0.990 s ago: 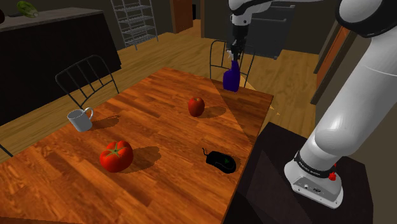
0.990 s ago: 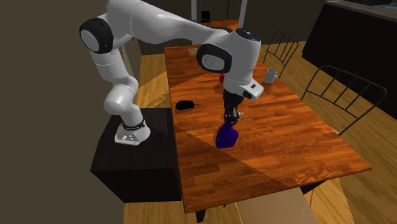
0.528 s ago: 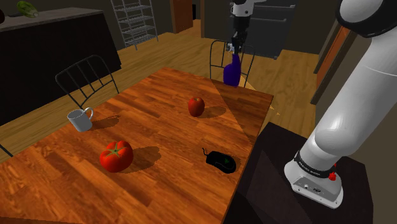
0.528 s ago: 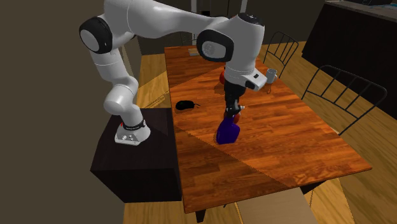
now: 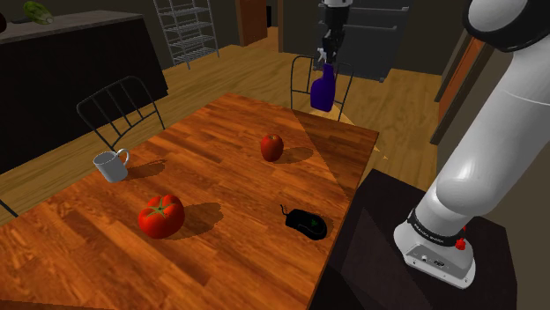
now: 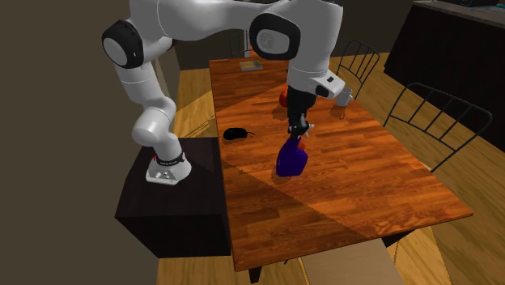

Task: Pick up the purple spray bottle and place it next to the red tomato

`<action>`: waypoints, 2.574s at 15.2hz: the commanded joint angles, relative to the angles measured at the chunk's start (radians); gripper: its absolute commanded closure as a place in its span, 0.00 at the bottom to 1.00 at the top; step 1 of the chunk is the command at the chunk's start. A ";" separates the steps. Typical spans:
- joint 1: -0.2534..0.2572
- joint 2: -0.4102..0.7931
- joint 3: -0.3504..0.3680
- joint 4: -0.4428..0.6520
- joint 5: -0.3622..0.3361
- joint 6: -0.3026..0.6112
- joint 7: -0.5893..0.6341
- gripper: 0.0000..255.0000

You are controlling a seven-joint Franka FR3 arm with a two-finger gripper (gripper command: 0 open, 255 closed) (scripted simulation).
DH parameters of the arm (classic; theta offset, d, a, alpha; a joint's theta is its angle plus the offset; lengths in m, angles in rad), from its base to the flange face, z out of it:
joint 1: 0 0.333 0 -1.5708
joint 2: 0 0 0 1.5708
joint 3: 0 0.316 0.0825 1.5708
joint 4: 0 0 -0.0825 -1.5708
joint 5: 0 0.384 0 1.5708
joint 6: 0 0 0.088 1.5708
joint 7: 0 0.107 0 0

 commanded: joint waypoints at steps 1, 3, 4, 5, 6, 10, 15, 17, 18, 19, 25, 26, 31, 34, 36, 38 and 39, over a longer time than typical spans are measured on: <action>-0.001 0.010 -0.001 0.036 0.003 -0.026 -0.002 1.00; -0.002 0.018 -0.002 0.072 0.005 -0.055 -0.004 1.00; -0.003 0.022 -0.003 0.090 0.007 -0.070 -0.004 1.00; -0.004 0.026 -0.003 0.109 0.008 -0.085 -0.005 1.00; -0.004 0.031 -0.004 0.129 0.009 -0.100 -0.006 1.00; -0.008 0.053 -0.006 0.211 0.016 -0.162 -0.010 1.00; -0.016 0.090 -0.011 0.329 0.029 -0.244 -0.017 1.00; -0.020 0.109 -0.013 0.382 0.035 -0.279 -0.020 1.00; -0.023 0.119 -0.015 0.410 0.039 -0.297 -0.022 1.00; -0.026 0.130 -0.016 0.439 0.043 -0.316 -0.024 1.00; -0.055 0.218 -0.025 0.652 0.077 -0.445 -0.037 1.00; -0.060 0.232 -0.026 0.682 0.083 -0.463 -0.038 1.00; 0.053 0.103 0.028 0.462 0.033 -0.362 0.097 1.00; 0.103 0.055 0.064 0.374 0.019 -0.319 0.177 1.00; 0.132 0.032 0.088 0.328 0.013 -0.294 0.228 1.00; 0.160 0.015 0.113 0.289 0.010 -0.271 0.279 1.00; 0.173 0.008 0.125 0.273 0.009 -0.260 0.304 1.00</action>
